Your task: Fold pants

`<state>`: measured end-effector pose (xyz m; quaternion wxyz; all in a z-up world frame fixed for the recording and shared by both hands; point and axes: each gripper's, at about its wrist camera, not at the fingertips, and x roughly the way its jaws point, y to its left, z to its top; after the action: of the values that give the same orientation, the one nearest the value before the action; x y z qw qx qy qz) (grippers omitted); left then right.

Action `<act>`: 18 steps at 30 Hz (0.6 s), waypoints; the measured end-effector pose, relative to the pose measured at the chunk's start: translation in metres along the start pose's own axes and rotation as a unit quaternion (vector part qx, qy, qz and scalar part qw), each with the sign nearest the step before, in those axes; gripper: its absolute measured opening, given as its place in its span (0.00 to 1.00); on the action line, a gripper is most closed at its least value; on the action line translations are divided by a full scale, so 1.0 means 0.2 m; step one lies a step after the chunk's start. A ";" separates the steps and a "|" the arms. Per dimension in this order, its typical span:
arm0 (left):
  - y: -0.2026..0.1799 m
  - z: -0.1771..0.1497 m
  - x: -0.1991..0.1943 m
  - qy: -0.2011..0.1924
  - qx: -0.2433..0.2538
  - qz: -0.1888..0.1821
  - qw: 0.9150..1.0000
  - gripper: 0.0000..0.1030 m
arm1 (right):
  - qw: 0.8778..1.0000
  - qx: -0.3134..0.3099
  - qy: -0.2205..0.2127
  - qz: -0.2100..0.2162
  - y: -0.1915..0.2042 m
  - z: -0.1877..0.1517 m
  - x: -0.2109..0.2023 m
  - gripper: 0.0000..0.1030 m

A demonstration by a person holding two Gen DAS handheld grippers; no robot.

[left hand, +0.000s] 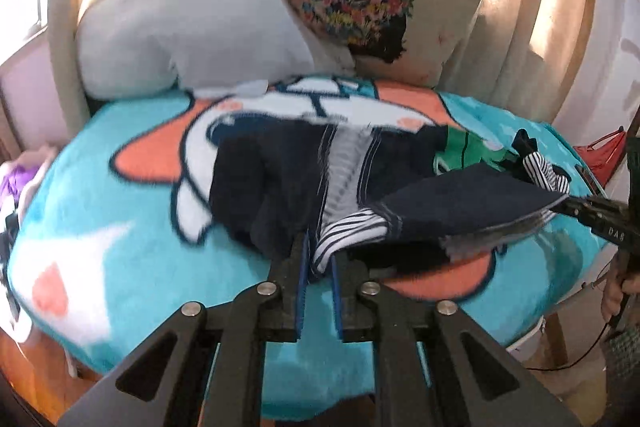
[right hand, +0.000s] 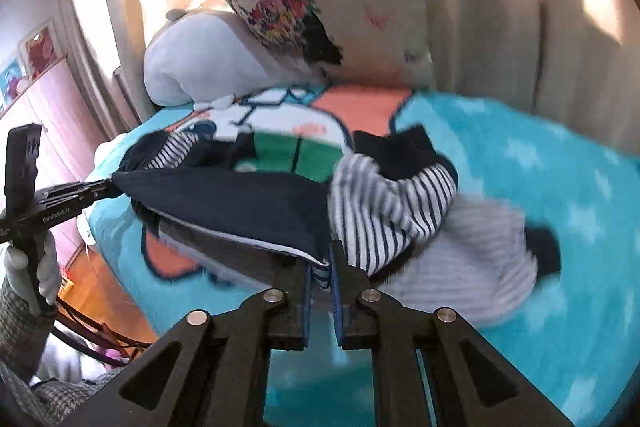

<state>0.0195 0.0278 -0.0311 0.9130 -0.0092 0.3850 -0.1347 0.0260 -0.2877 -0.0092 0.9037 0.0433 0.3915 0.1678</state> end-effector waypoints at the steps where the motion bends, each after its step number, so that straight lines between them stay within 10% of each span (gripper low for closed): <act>1: 0.00 -0.03 -0.01 0.000 -0.001 0.002 1.000 0.14 | 1.000 0.005 0.000 -0.006 0.00 -0.04 -0.01 0.14; 9: 0.14 -0.13 -0.21 -0.031 -0.049 0.025 0.998 0.41 | 0.994 0.031 -0.064 -0.079 -0.03 -0.12 -0.25 0.52; 15: 0.18 -0.12 -0.27 -0.043 -0.082 0.031 0.995 0.41 | 0.993 -0.015 -0.067 -0.097 0.07 0.07 -0.14 0.58; 18: 0.15 -0.12 -0.28 -0.044 -0.076 0.031 0.996 0.41 | 0.982 -0.063 -0.041 -0.175 0.14 0.11 0.07 0.58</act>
<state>-0.0274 0.0734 -0.0121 0.9295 -0.0724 0.3533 -0.0765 0.0422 -0.2551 0.0024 0.9353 -0.0761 0.3444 0.0296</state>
